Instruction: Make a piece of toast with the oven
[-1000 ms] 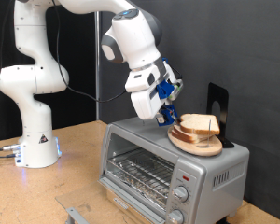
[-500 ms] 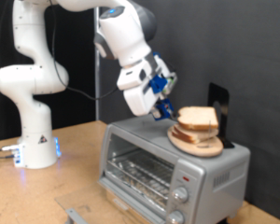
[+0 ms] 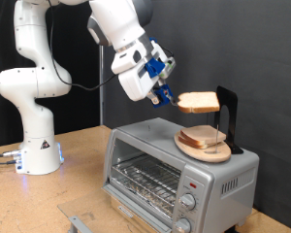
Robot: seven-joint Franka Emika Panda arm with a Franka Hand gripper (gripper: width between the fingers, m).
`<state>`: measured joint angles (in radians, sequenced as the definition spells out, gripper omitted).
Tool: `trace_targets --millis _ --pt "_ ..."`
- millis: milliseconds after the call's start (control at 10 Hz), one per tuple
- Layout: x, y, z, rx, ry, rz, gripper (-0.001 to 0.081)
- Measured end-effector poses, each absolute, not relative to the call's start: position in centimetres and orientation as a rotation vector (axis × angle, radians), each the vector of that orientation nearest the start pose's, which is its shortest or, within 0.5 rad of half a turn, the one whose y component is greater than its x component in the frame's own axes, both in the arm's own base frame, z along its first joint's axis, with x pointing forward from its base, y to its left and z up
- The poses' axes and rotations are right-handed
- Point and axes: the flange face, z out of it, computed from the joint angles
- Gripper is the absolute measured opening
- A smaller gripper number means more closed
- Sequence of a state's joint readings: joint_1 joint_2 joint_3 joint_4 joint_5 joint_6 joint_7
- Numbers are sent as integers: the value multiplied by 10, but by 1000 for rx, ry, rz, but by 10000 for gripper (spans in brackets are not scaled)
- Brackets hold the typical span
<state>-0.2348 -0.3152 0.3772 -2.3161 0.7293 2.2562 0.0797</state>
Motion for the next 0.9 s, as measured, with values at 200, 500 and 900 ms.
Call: trace_targets --millis 200,500,900 --pt "460 85 492 -2610 411 -146 466" --pt "464 83 486 -2570 394 -268 466" --pt "437 45 476 -2549 356 -312 466"
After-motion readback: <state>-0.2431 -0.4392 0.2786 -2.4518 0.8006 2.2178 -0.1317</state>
